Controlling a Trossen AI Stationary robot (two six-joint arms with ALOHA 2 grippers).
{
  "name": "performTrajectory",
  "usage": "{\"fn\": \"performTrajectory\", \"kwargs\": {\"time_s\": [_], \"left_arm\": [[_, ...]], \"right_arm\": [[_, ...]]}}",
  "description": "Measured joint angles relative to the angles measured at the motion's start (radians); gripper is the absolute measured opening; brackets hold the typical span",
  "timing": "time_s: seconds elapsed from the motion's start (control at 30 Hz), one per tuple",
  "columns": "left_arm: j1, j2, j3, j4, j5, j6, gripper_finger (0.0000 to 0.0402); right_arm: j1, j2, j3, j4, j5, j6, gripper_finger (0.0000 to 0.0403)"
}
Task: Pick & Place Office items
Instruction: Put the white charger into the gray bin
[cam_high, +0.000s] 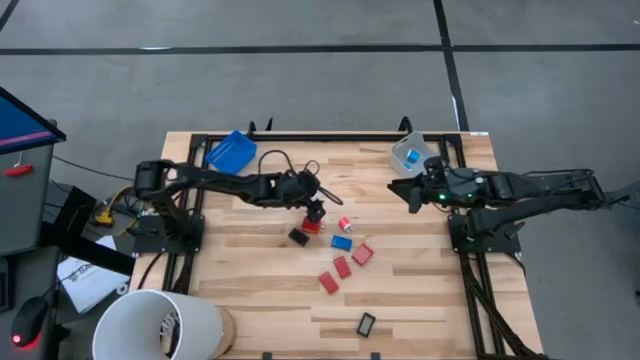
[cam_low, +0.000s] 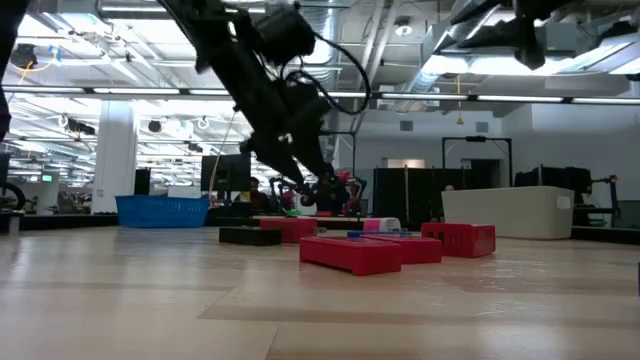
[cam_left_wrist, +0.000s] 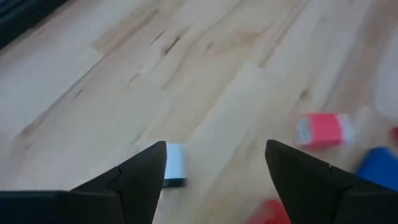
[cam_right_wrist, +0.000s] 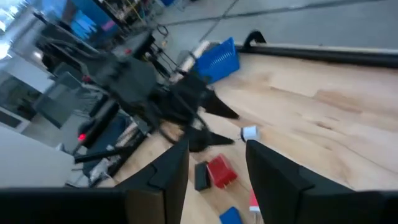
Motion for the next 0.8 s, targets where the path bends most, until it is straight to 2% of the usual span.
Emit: {"fn": "performTrajectory", "kwargs": {"time_s": [0.2,0.53,0.8], "left_arm": [[0.026,0.077,0.000,0.005,0.002,0.076,0.0254],[0.040,0.143,-0.001,-0.015,0.008,0.093,0.0231],[0.085,0.147,0.000,-0.024,0.036,0.089,0.0179]], "right_arm": [[0.019,-0.071,0.000,0.000,0.030,-0.010,0.0152],[0.018,-0.125,0.000,-0.002,0.042,-0.012,0.0152],[0.018,-0.123,0.000,-0.002,0.042,-0.011,0.0152]]}}
